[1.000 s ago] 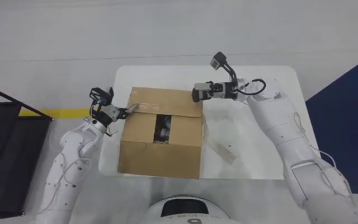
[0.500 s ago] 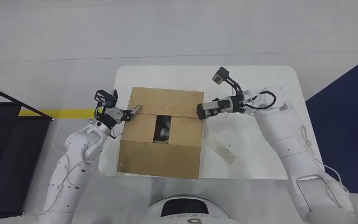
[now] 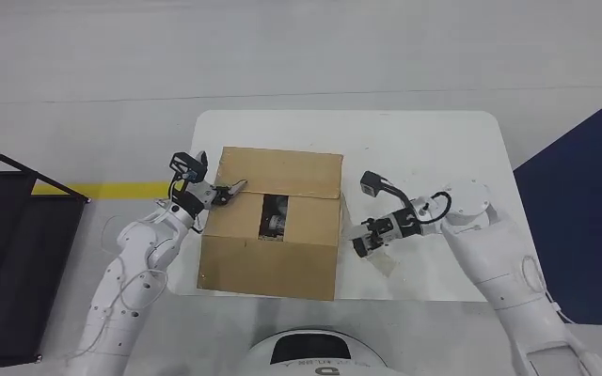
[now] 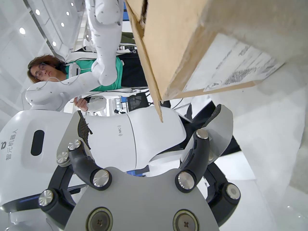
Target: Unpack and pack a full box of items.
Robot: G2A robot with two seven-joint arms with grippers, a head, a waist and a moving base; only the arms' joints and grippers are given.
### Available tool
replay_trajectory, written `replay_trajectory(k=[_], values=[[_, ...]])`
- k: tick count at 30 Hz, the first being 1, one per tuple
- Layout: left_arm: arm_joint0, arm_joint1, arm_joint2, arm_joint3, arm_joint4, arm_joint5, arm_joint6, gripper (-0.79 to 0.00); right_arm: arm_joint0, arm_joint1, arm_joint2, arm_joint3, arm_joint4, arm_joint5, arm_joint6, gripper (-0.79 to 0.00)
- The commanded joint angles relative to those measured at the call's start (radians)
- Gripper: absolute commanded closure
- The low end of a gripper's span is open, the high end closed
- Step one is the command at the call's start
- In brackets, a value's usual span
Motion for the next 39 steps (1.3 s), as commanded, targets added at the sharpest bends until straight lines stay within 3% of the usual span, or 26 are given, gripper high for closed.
replay_trajectory(k=[1, 6, 15, 24, 31, 39], values=[[-0.001, 0.0, 0.002, -0.001, 0.002, 0.0, 0.0, -0.785, 0.015, 0.005, -0.042, 0.0, 0.016, 0.01, 0.0, -0.785], [-0.001, 0.001, 0.001, 0.002, -0.001, -0.003, 0.001, -0.785, 0.048, 0.018, -0.105, 0.03, 0.097, -0.022, 0.0, -0.785], [-0.003, 0.003, -0.006, 0.008, -0.017, -0.014, -0.007, -0.785, 0.048, 0.07, -0.195, 0.004, 0.309, -0.177, 0.0, -0.785], [-0.017, 0.005, -0.001, 0.01, -0.017, -0.026, -0.019, -0.785, 0.078, 0.128, -0.273, 0.018, 0.39, -0.192, 0.0, -0.785], [-0.026, 0.006, 0.006, 0.014, -0.015, -0.029, -0.024, -0.785, 0.149, 0.117, -0.364, 0.041, 0.412, -0.177, 0.0, -0.785], [-0.028, 0.007, 0.009, 0.02, -0.013, -0.035, -0.022, -0.785, 0.177, 0.101, -0.379, 0.076, 0.505, -0.249, 0.0, -0.785]])
